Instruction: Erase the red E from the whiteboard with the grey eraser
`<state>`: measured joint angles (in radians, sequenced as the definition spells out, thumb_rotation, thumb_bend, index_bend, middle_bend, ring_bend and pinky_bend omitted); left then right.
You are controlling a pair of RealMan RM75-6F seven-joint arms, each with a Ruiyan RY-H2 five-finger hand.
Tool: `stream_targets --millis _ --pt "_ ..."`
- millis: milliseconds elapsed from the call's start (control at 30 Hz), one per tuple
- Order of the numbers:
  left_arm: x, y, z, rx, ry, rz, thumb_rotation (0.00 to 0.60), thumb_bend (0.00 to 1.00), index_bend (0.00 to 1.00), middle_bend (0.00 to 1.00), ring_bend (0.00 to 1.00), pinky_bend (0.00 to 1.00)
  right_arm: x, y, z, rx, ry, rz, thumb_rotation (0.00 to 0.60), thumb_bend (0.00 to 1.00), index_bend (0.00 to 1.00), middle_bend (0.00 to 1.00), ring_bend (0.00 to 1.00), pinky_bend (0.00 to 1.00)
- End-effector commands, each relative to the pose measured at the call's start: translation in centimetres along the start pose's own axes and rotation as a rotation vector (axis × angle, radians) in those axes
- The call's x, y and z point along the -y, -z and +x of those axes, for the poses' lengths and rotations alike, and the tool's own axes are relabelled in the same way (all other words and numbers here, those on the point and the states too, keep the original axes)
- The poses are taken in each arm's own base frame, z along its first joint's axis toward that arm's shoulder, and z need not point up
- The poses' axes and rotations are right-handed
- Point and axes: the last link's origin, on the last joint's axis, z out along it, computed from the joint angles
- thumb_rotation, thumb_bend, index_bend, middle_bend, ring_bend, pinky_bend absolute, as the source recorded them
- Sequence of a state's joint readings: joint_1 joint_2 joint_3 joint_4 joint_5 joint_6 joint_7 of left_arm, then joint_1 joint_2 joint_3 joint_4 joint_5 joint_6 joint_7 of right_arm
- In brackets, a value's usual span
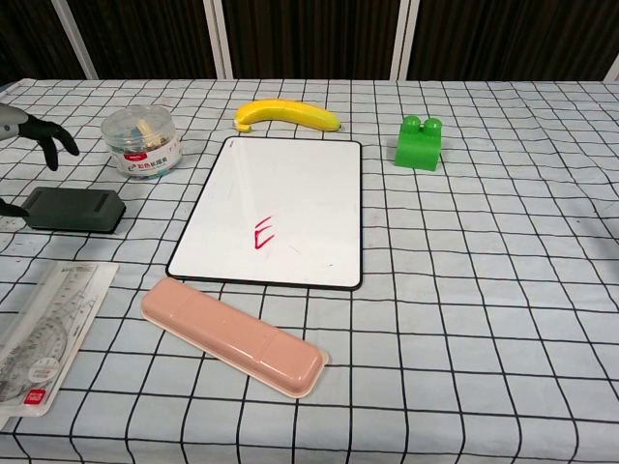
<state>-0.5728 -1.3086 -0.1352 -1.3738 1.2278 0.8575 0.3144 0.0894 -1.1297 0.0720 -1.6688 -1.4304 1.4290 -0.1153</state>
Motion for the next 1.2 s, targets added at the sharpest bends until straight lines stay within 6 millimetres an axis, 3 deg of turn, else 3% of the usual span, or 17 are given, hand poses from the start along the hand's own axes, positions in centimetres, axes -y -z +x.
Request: stream_targets --millis 33,800,1200 --pt "-0.3 -0.2 -0.2 -0.002 -0.020 -0.009 0.600 0.13 0.25 0.34 0.13 0.15 0.0 0.0 0.0 0.001 0.000 -0.001 0.600 0.03 0.10 0.11 0.21 0.21" --pt "-2.3 -1.0 -1.1 -0.004 -0.053 -0.052 0.600 0.13 0.37 0.38 0.16 0.17 -0.1 -0.1 0.0 0.008 -0.008 -0.006 0.600 0.03 0.10 0.11 0.21 0.21" --pt "-2.5 -1.5 -1.4 -0.018 -0.079 -0.056 0.600 0.13 0.38 0.38 0.16 0.17 -0.1 -0.1 -0.1 0.014 -0.017 -0.012 0.600 0.03 0.10 0.11 0.21 0.21"
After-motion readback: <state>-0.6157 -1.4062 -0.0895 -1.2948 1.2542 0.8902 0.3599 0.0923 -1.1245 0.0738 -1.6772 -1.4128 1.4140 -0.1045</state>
